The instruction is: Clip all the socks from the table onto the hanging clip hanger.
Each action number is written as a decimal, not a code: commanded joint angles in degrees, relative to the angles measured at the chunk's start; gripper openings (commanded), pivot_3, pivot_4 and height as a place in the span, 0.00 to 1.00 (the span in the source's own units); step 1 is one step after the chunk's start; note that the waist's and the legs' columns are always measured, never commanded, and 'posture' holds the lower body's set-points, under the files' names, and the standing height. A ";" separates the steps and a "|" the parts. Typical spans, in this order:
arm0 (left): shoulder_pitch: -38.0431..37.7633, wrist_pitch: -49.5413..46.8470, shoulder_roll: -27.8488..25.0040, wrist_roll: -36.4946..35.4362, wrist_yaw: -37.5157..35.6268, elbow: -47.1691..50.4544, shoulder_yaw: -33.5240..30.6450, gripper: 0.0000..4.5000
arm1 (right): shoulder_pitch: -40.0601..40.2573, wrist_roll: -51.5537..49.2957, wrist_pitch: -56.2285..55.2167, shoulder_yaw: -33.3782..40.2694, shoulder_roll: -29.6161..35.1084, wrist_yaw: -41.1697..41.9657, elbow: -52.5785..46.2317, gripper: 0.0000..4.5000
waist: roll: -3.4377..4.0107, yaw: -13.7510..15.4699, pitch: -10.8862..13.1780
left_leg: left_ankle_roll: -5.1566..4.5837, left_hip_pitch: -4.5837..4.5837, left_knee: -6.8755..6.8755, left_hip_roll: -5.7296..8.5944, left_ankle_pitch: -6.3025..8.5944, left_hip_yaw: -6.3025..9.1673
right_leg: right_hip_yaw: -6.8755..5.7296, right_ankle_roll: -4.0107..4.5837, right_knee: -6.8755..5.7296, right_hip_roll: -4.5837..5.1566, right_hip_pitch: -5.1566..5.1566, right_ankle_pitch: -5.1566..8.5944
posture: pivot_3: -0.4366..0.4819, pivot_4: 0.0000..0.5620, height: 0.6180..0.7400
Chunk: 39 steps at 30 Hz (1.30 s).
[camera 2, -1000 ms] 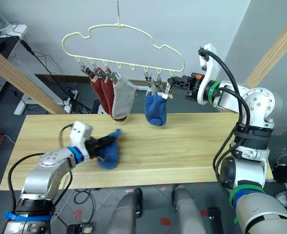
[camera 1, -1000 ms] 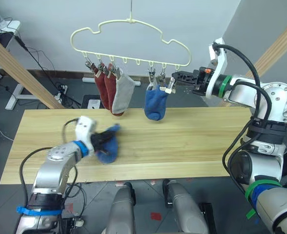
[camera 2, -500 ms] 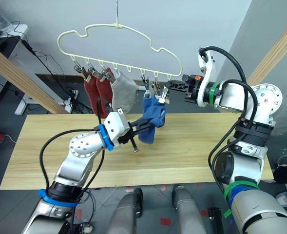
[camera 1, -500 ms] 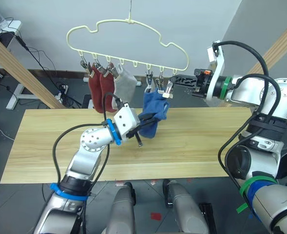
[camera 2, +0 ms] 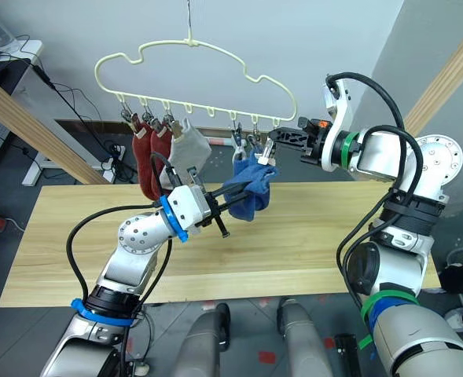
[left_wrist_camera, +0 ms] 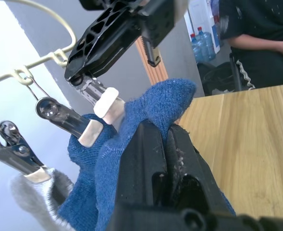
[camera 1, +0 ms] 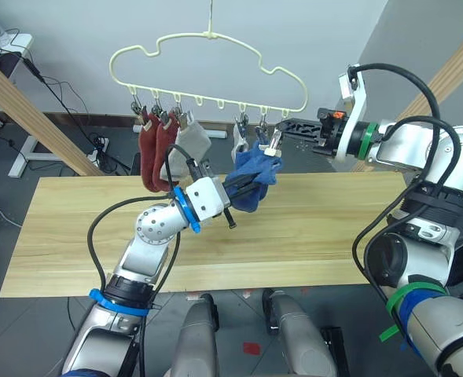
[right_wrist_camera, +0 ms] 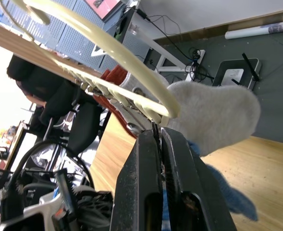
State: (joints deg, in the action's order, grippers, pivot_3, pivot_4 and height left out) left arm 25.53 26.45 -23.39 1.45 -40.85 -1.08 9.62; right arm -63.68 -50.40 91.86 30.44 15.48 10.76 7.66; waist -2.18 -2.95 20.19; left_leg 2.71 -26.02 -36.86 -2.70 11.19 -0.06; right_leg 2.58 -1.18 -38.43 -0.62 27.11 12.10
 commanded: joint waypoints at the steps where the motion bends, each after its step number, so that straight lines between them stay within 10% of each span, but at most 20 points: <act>1: 0.12 3.52 -0.27 1.36 1.66 1.58 -0.09 0.01 | -0.17 -1.87 0.64 0.84 0.88 -1.28 0.94 0.00 | 0.00 0.03 0.00 | 0.00 0.00 0.00 0.00 0.00 0.01 | -0.01 0.00 0.00 0.00 0.00 0.00 | 0.38 0.62 1.00; 25: 3.11 7.62 0.01 6.98 7.63 -1.48 0.38 0.01 | 1.36 -15.92 0.64 -2.93 3.25 -8.91 4.23 0.00 | 0.00 0.02 0.00 | -0.01 -0.01 0.00 0.00 0.00 0.00 | 0.00 0.00 0.02 0.00 -0.01 0.00 | 0.40 0.62 1.00; 39: 6.00 3.06 1.96 5.94 6.07 -3.79 1.95 0.00 | 4.26 -17.42 0.64 1.48 7.96 -10.57 -0.18 0.99 | 0.00 0.08 0.00 | -0.01 -0.05 0.00 0.01 0.00 0.01 | -0.01 0.00 0.06 -0.01 -0.01 0.00 | 0.38 0.62 1.00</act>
State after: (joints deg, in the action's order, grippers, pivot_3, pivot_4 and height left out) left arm 30.79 30.21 -21.93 8.43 -34.58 -5.14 10.98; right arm -59.87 -65.37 92.06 30.06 21.75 -0.23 11.11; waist -2.18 -2.87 20.19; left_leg 2.69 -26.10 -36.85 -2.69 11.19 -0.04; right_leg 2.56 -1.19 -38.32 -0.62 27.11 12.10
